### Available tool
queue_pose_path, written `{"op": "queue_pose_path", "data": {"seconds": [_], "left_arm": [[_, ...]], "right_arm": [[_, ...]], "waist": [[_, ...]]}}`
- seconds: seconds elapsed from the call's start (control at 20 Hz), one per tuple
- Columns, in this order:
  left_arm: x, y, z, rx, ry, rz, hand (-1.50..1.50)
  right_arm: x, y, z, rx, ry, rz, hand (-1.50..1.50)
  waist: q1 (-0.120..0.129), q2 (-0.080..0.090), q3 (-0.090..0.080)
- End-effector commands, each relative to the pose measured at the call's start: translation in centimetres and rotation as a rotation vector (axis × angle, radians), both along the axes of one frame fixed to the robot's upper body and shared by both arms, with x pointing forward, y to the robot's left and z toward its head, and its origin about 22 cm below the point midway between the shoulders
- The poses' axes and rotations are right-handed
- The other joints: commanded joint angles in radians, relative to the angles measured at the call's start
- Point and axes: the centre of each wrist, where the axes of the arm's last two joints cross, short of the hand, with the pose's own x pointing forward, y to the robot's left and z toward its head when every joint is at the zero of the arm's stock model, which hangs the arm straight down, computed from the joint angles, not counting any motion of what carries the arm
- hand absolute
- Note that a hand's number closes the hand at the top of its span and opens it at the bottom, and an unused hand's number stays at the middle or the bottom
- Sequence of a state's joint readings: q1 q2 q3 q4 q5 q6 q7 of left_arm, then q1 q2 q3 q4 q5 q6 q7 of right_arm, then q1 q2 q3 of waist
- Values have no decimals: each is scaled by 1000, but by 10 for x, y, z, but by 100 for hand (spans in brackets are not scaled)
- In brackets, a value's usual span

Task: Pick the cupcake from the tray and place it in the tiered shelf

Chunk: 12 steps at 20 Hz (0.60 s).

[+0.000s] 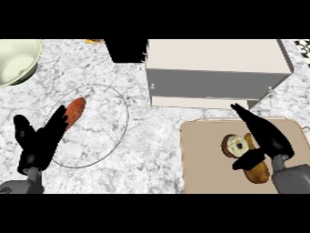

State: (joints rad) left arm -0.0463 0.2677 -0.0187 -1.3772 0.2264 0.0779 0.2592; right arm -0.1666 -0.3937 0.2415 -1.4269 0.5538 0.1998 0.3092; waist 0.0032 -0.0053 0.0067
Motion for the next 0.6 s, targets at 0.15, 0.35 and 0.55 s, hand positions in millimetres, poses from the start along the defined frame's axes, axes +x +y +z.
{"op": "queue_pose_path", "data": {"seconds": [0.15,0.35,0.55], "left_arm": [[-9,0,-19,-9,66,-1,0],[-4,4,-10,-24,52,-11,0],[-5,10,-9,2,57,-2,0]], "right_arm": [[1,-4,-37,30,-23,5,-150],[10,27,-24,24,-13,63,-150],[1,37,-46,-106,60,302,150]], "waist": [[0,6,-6],[-1,5,-7],[10,8,-6]]}}
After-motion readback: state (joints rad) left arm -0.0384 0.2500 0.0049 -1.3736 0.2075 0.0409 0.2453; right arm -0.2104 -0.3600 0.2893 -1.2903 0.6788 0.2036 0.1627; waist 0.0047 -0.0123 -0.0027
